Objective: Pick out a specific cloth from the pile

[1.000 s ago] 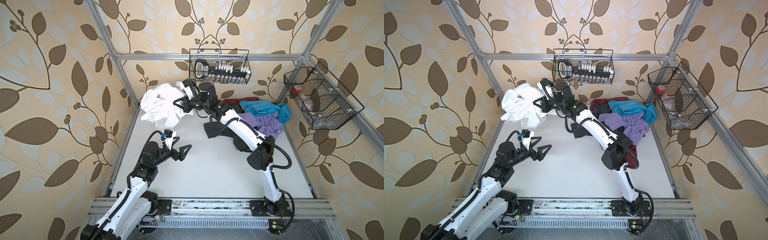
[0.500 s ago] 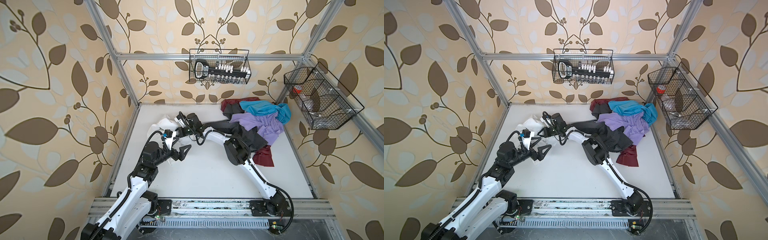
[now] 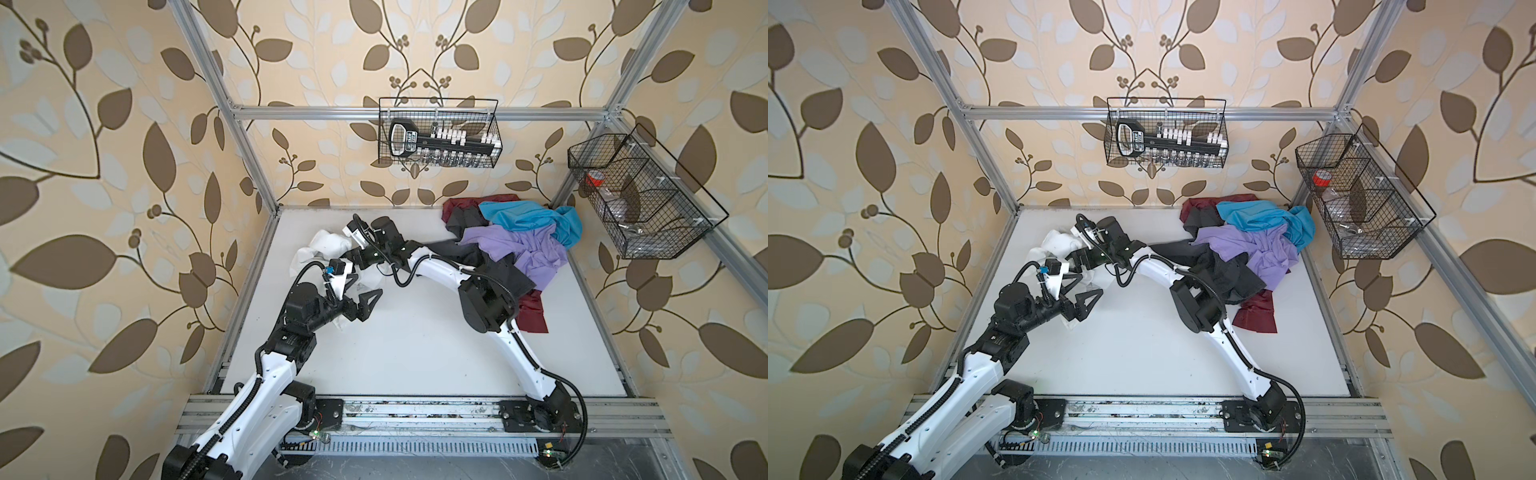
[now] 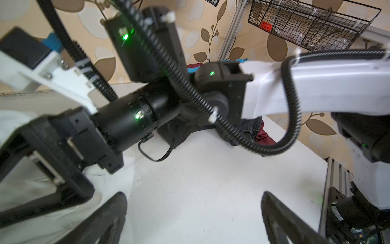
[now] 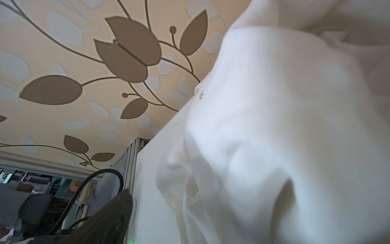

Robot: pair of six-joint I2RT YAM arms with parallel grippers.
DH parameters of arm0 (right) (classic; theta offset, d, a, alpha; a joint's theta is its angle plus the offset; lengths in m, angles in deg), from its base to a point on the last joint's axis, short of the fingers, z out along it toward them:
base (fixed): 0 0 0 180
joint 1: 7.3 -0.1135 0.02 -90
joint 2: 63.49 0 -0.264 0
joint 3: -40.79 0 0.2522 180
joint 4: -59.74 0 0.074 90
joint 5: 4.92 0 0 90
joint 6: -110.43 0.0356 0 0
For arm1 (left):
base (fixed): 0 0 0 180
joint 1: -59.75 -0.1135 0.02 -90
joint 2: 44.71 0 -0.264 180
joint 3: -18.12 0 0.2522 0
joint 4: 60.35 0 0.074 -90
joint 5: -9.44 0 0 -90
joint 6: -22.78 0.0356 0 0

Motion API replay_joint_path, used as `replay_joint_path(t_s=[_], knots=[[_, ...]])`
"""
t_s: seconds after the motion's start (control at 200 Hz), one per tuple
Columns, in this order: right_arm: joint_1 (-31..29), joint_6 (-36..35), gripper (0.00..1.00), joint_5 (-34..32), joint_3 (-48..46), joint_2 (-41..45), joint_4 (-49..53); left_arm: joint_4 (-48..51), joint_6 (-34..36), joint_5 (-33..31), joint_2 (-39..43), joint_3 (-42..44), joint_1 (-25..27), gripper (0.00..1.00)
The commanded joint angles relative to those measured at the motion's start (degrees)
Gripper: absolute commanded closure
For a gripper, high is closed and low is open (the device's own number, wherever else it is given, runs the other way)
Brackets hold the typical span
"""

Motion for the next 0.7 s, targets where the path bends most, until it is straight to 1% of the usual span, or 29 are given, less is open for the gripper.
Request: replay_joint_path(t_s=[0.0, 0.11, 0.155, 0.23, 0.33, 0.4, 0.475, 0.54, 0.555, 0.585, 0.62, 0.65, 0.695], knots=[[1.8, -4.5, 0.01, -4.7, -5.1, 9.1, 4.2, -1.3, 1.1, 0.0, 0.7, 0.1, 0.6, 0.01], [5.4, -5.3, 0.00, -7.3, -12.3, 16.5, 7.5, -1.2, 1.1, 0.2, 0.4, 0.0, 0.6, 0.01], [6.8, -5.9, 0.00, -7.6, -16.6, 20.1, 7.5, -1.2, 1.1, 0.4, 0.4, 0.0, 0.6, 0.01], [9.1, -6.8, 0.01, -10.3, -23.6, 26.4, 7.7, -0.8, 1.3, -0.1, 0.4, -0.1, 0.6, 0.01], [13.1, -7.8, 0.00, -14.0, -34.1, 36.0, 7.4, 0.2, 1.5, -3.3, 0.4, -0.2, 0.6, 0.01], [17.0, -8.6, 0.00, -16.8, -41.8, 43.2, 7.1, 1.5, 2.1, -6.4, -0.2, -0.7, 0.7, 0.01], [21.6, -9.6, 0.00, -20.8, -49.5, 51.1, 6.7, 3.2, 2.0, -13.3, -1.9, -1.7, 0.7, 0.01], [26.1, -10.2, 0.00, -24.4, -57.1, 58.1, 4.0, 5.3, 1.3, -25.5, -4.0, -2.9, 0.7, 0.01], [27.3, -10.3, 0.00, -24.9, -59.0, 59.9, 3.2, 5.9, 1.3, -26.9, -4.4, -3.2, 0.7, 0.01], [29.4, -10.7, 0.00, -25.6, -62.6, 63.1, 0.6, 6.8, 1.3, -32.4, -5.7, -3.9, 0.8, 0.01], [32.2, -11.3, 0.00, -25.6, -67.1, 66.2, -2.3, 7.5, 1.1, -37.2, -7.3, -4.5, 0.7, 0.01], [34.4, -12.2, 0.00, -25.7, -70.5, 69.2, -4.9, 7.9, 1.1, -40.4, -8.8, -4.9, 0.7, 0.01], [37.2, -13.9, 0.00, -26.3, -74.9, 72.8, -8.6, 8.1, 1.1, -43.5, -11.0, -5.6, 0.7, 0.01]])
